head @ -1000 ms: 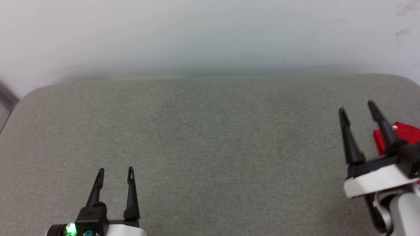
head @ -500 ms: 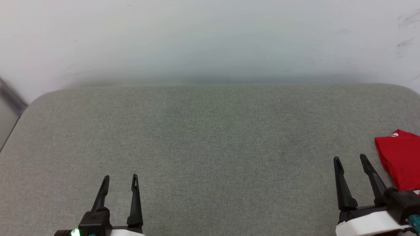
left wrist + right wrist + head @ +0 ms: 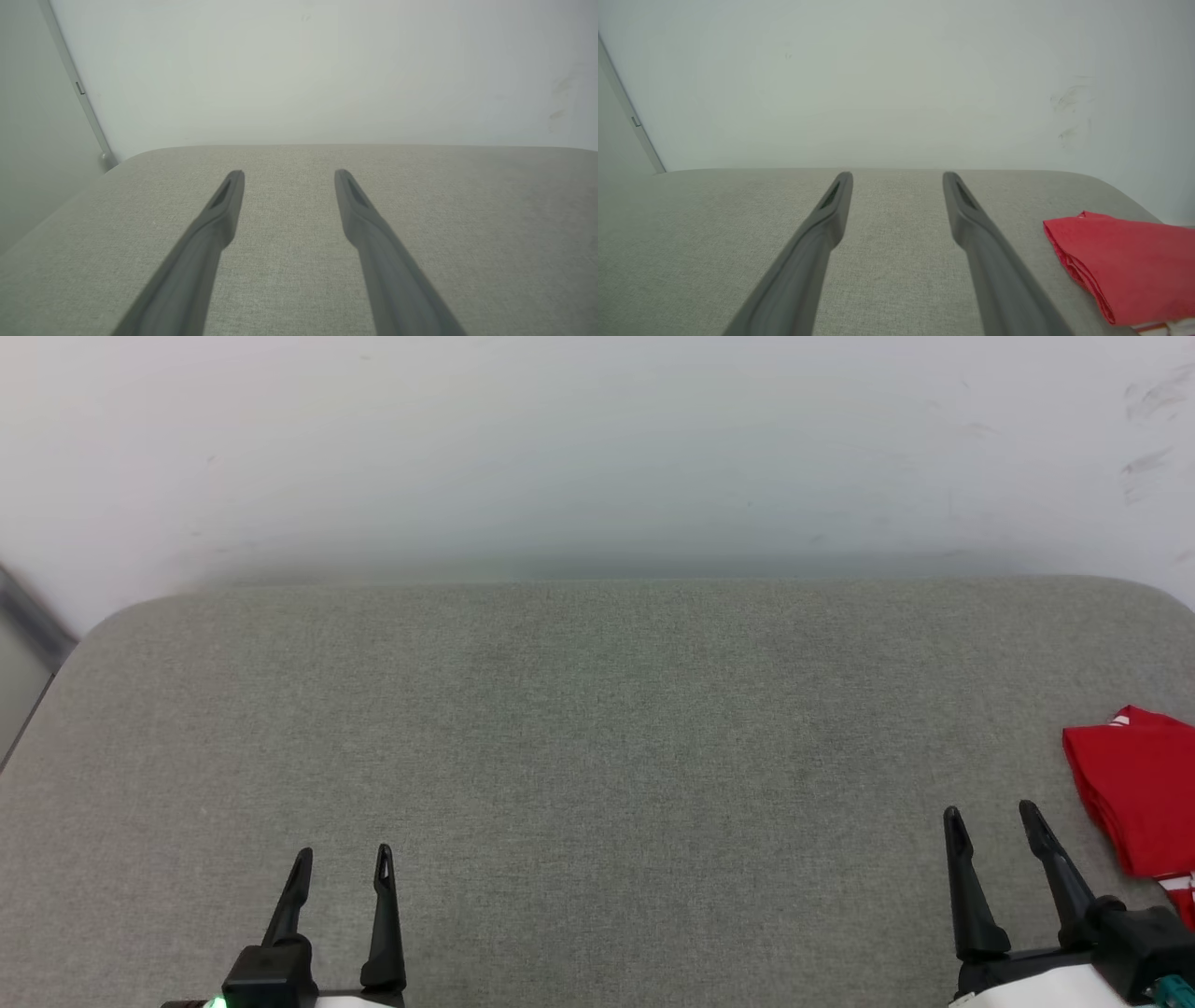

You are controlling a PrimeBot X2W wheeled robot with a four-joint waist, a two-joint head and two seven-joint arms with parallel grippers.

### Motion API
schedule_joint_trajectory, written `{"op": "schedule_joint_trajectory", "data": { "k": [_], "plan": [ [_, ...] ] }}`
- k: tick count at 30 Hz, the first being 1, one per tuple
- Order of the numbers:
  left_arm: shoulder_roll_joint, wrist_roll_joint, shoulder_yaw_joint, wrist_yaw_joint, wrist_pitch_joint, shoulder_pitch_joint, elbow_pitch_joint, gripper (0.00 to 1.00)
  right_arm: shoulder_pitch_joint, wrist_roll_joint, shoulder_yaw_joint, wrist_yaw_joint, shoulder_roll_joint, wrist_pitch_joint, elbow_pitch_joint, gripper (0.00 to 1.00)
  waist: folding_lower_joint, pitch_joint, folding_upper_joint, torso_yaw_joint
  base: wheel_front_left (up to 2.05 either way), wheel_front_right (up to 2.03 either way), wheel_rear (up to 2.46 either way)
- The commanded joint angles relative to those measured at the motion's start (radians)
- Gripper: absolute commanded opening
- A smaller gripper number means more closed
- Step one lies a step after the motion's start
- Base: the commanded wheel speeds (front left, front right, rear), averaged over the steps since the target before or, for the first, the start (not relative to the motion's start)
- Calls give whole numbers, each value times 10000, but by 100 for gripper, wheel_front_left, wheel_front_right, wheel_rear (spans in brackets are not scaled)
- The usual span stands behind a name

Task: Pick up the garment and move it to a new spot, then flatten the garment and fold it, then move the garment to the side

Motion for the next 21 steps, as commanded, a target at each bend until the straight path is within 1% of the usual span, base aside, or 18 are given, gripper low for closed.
{"op": "schedule_joint_trajectory", "data": {
  "k": [1,5,12,13,21],
  "plan": [
    [0,-1,6,-1,0,0,13,0,1,-1,12,0,4,0,4,0,1,0,0,-3,0,0,0],
    [-15,-85,-3,-10,17,58,350,0,75,87,33,0,12,45,313,0,1,1,0,-6,0,0,0],
    [22,-1640,89,-185,340,-183,508,0,-129,1601,27,0,-24,360,471,0,1,14,0,-16,0,0,0],
    [22,-1640,89,-185,340,-183,508,0,-129,1601,27,0,-24,360,471,0,1,14,0,-16,0,0,0],
    [65,-3245,193,-378,687,-467,734,0,-374,3159,9,0,-61,693,670,0,1,27,0,-28,0,0,0]
  ]
}}
